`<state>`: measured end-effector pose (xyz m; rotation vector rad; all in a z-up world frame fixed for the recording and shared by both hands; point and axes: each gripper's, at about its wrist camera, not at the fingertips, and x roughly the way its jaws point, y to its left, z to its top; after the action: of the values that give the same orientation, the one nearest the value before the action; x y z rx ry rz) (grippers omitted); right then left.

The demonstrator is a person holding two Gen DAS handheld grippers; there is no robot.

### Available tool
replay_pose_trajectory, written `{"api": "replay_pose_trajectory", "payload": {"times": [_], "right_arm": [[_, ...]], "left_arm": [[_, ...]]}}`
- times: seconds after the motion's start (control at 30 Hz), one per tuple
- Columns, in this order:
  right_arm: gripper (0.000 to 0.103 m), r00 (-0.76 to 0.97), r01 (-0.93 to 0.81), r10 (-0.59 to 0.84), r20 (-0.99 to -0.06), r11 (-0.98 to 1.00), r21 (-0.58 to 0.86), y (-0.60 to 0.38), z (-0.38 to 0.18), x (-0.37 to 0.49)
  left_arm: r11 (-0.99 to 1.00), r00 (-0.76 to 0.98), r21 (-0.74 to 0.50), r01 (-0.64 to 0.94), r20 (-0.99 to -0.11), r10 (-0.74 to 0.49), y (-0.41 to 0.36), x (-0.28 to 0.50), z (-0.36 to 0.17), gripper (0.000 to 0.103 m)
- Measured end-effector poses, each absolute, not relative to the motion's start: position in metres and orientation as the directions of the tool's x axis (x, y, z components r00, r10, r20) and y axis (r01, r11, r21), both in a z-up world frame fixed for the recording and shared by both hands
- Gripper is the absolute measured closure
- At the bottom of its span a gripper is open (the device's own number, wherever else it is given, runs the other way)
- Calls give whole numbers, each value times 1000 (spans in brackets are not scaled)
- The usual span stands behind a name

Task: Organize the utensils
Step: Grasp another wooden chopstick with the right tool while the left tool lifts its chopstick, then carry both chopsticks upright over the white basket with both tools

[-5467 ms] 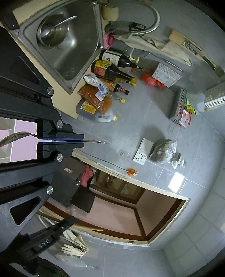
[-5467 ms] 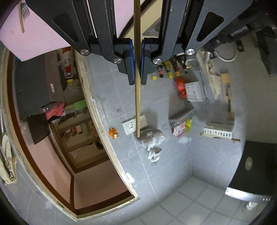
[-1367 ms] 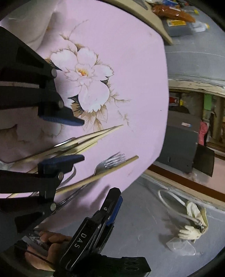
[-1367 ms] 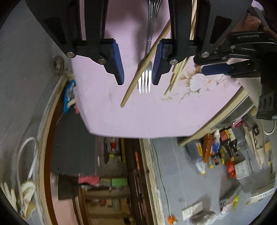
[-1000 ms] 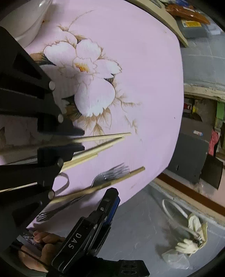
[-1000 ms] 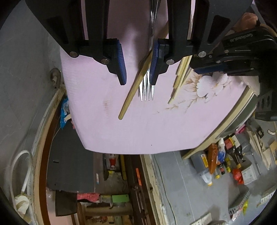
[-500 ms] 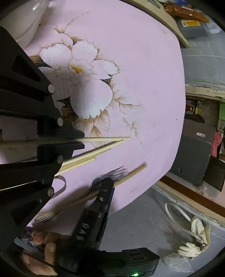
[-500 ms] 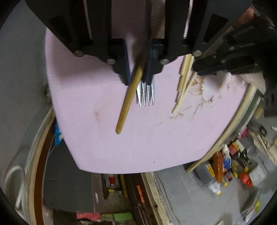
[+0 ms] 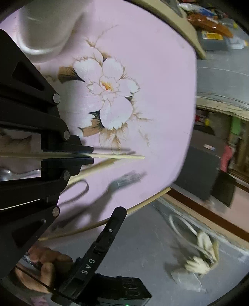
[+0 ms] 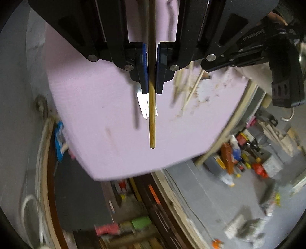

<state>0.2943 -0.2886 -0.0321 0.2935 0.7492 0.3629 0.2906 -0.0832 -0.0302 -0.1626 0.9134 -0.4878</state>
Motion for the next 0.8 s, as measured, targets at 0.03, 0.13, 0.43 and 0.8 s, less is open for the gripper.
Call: {"api": "replay_pose_trajectory", "payload": {"times": [0.03, 0.13, 0.43, 0.8], "right_arm": [[98, 704, -229, 418, -574, 899, 373, -286, -27, 286], [98, 781, -269, 413, -469, 900, 344, -277, -13, 262], [98, 889, -374, 418, -187, 898, 231, -242, 26, 212], [98, 866, -491, 500, 25, 838, 236, -187, 72, 209]], "left_arm": [[877, 537, -334, 345, -696, -477, -81, 283, -25, 101], [877, 633, -305, 371, -609, -479, -74, 259, -8, 101], [899, 841, -264, 348, -335, -424, -50, 209, 38, 101], [929, 931, -254, 268, -181, -318, 18, 193, 75, 101]]}}
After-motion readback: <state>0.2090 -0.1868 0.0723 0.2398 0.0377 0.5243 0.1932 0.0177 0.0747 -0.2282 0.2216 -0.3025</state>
